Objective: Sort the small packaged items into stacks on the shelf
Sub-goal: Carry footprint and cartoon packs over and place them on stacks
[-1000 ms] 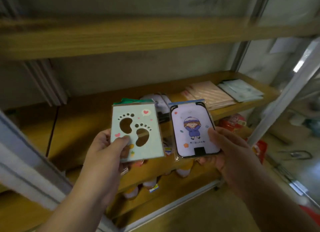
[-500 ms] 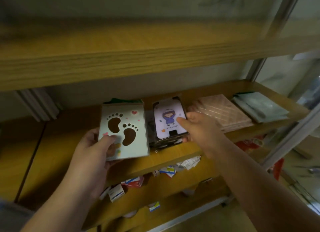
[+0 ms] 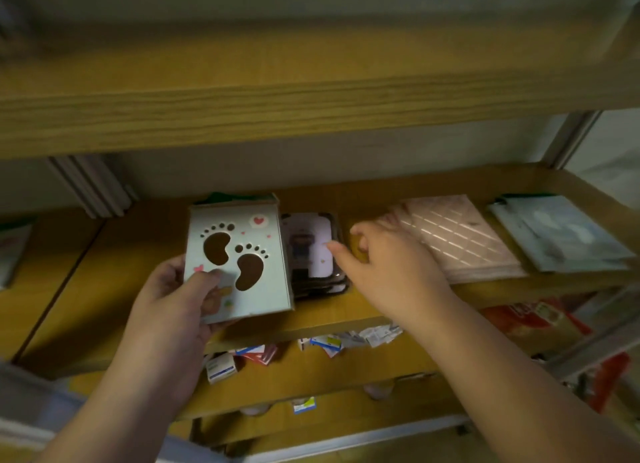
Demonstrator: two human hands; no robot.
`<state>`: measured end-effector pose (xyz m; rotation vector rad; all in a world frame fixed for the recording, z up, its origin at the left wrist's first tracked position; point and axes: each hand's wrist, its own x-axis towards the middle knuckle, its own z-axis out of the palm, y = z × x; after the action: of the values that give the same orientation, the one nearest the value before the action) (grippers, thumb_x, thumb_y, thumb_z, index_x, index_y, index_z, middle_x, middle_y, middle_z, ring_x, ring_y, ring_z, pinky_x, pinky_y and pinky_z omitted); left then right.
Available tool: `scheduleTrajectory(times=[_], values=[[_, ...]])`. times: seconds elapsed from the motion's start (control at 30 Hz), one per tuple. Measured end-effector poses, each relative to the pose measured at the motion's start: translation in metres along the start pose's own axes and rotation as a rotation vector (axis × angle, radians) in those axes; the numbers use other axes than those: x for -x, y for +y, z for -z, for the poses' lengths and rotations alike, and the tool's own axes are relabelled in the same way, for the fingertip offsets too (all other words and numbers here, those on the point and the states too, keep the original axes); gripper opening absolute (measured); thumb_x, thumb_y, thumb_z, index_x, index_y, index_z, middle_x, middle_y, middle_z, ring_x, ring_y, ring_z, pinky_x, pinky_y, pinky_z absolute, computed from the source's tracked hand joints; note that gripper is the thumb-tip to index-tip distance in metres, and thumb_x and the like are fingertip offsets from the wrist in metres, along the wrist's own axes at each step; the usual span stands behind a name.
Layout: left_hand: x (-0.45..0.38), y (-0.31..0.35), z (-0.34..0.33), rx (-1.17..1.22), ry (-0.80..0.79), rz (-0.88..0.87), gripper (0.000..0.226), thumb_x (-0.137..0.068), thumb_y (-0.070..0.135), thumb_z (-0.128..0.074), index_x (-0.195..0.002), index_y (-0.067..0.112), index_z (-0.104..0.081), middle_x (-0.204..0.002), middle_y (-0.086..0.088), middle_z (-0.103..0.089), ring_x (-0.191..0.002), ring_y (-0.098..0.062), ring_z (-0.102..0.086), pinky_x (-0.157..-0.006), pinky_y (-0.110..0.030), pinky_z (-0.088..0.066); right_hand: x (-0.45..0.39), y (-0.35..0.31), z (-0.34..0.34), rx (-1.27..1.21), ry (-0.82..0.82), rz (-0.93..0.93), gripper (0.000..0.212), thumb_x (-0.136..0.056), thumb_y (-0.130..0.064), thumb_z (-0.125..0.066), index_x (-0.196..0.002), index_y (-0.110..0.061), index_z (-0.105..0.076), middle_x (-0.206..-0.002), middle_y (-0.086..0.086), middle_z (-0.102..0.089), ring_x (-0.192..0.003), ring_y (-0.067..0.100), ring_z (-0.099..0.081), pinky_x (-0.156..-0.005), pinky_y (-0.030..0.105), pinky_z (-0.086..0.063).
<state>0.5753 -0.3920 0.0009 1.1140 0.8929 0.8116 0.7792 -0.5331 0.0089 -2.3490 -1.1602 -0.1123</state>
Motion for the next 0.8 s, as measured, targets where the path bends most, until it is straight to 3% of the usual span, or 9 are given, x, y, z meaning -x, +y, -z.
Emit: scheduleTrajectory(times=[0.1, 0.2, 0.3, 0.4, 0.53, 0.67, 0.8], values=[[0.018, -0.004, -0.031, 0.01, 0.039, 0.023, 0.021, -0.089, 0.014, -0.067, -0.105, 0.027, -0.067, -0.097, -0.003, -0.078, -0.096, -0.027, -0.074, -0.083, -0.05, -0.057, 0.015, 0.028, 0.028, -0.074, 0.033, 0.083, 0.052, -0.09, -0.063, -0.045, -0.124, -0.026, -0.06, -0.115, -0.009, -0.061, -0.101, 0.009, -0.059, -0.078, 0.026, -0.049], [0.033, -0.012, -0.07, 0.022, 0.035, 0.049, 0.018, -0.088, 0.015, -0.069, -0.099, 0.028, -0.069, -0.097, -0.004, -0.078, -0.096, -0.028, -0.074, -0.087, -0.053, -0.056, 0.033, 0.071, 0.06, -0.033, 0.093, 0.116, 0.048, -0.09, -0.058, -0.048, -0.123, -0.025, -0.061, -0.118, -0.011, -0.061, -0.106, 0.007, -0.056, -0.082, 0.017, -0.042], [0.046, -0.022, -0.116, 0.044, -0.014, 0.047, 0.017, -0.09, 0.011, -0.066, -0.1, 0.023, -0.066, -0.089, -0.002, -0.079, -0.086, -0.022, -0.076, -0.071, -0.042, -0.06, 0.047, 0.122, 0.091, -0.022, 0.114, 0.088, 0.039, -0.09, -0.047, -0.059, -0.119, -0.021, -0.063, -0.113, -0.008, -0.061, -0.102, 0.01, -0.058, -0.084, 0.025, -0.047], [0.06, -0.032, -0.172, 0.037, -0.095, 0.026, 0.017, -0.091, 0.005, -0.062, -0.102, 0.019, -0.064, -0.082, 0.002, -0.079, -0.076, -0.012, -0.076, -0.053, -0.027, -0.057, 0.058, 0.173, 0.12, 0.062, 0.112, 0.039, 0.038, -0.088, -0.047, -0.061, -0.119, -0.024, -0.061, -0.113, -0.008, -0.06, -0.102, 0.01, -0.057, -0.081, 0.022, -0.043], [0.08, -0.043, -0.249, 0.019, -0.227, 0.034, 0.036, -0.088, 0.005, -0.065, -0.121, 0.017, -0.061, -0.094, -0.003, -0.078, -0.074, -0.012, -0.075, -0.057, -0.028, -0.057, 0.073, 0.233, 0.155, 0.081, 0.078, -0.044, 0.046, -0.088, -0.051, -0.058, -0.129, -0.029, -0.055, -0.127, -0.012, -0.055, -0.114, 0.006, -0.052, -0.085, 0.017, -0.037], [0.091, -0.058, -0.324, -0.037, -0.298, 0.065, 0.04, -0.086, 0.006, -0.07, -0.119, 0.025, -0.058, -0.101, -0.002, -0.078, -0.086, -0.02, -0.076, -0.062, -0.033, -0.059, 0.091, 0.28, 0.181, 0.078, 0.076, -0.08, 0.048, -0.088, -0.052, -0.057, -0.132, -0.032, -0.051, -0.127, -0.017, -0.052, -0.106, -0.005, -0.042, -0.078, 0.007, -0.027], [0.087, -0.078, -0.389, -0.157, -0.327, 0.081, 0.038, -0.088, 0.007, -0.07, -0.118, 0.026, -0.057, -0.108, -0.002, -0.075, -0.086, -0.02, -0.076, -0.066, -0.036, -0.058, 0.109, 0.309, 0.197, 0.034, 0.065, -0.125, 0.051, -0.086, -0.052, -0.058, -0.133, -0.031, -0.052, -0.127, -0.015, -0.053, -0.102, -0.002, -0.047, -0.083, 0.018, -0.037]])
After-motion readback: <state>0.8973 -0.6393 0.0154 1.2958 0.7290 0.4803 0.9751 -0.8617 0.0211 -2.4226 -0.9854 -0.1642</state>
